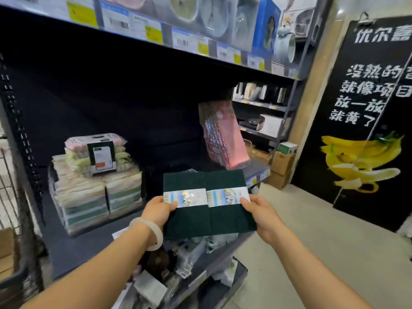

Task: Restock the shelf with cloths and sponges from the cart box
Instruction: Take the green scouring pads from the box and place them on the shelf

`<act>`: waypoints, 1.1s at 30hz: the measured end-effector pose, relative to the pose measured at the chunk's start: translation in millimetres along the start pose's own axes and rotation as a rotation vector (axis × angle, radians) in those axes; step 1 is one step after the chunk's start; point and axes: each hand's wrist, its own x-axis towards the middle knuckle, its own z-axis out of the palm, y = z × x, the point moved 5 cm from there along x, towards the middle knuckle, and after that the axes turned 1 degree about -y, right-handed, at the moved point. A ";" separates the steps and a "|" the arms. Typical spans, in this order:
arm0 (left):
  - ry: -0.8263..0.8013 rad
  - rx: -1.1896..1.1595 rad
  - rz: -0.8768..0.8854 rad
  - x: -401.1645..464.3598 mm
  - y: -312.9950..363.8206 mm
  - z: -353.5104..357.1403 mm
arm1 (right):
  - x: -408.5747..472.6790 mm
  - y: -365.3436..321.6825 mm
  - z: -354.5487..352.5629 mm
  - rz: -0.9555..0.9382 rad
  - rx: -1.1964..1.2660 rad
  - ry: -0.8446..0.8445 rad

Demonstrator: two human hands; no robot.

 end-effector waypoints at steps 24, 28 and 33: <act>0.531 -0.169 -0.100 128.7 13.8 -18.0 | 247.5 -30.3 134.9 -0.085 -0.560 -0.331; 0.554 -0.211 -0.076 142.1 22.0 -8.6 | 257.0 -23.0 133.9 -0.138 -0.754 -0.446; 0.563 -0.248 -0.087 161.2 32.5 5.3 | 269.5 -20.7 128.9 -0.151 -0.728 -0.551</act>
